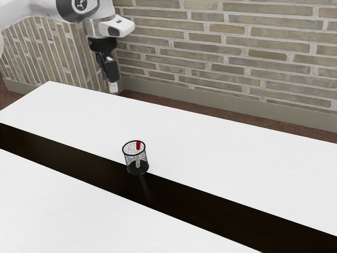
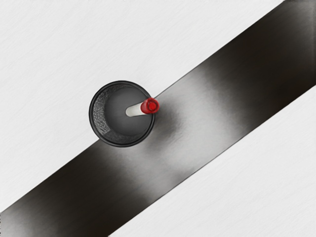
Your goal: Take the marker out of the pen holder and place it to the left of the pen holder.
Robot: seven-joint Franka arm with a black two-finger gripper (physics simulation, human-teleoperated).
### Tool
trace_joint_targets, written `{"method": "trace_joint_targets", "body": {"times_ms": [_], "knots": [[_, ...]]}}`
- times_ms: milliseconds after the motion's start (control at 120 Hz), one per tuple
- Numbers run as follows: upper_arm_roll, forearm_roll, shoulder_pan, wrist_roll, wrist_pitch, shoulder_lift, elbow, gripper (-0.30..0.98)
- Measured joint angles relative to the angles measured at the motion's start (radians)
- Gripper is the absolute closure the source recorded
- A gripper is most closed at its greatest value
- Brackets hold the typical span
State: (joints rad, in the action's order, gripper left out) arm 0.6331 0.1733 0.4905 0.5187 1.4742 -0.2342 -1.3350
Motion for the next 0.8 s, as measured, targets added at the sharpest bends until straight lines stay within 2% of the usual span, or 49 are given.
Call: {"method": "trace_joint_targets", "body": {"times_ms": [250,383,442,500,633,667,750,767,800], "knots": [[0.003,-0.016,0.003,0.002,-0.002,0.01,0.0,0.0],[0.01,-0.054,-0.006,0.012,-0.114,0.114,-0.008,0.01],[0.032,-0.042,-0.014,0.085,-0.153,0.126,-0.01,0.01],[0.055,-0.022,-0.072,0.183,-0.174,0.102,-0.021,0.01],[0.125,-0.011,-0.097,0.435,-0.041,0.122,-0.192,0.0],[0.113,-0.035,-0.098,0.496,0.008,0.175,-0.269,0.0],[0.106,-0.176,-0.041,0.649,0.151,0.372,-0.538,0.0],[0.13,-0.2,0.002,0.677,0.178,0.391,-0.575,0.0],[0.246,-0.242,0.158,0.734,0.231,0.413,-0.624,0.0]]}}
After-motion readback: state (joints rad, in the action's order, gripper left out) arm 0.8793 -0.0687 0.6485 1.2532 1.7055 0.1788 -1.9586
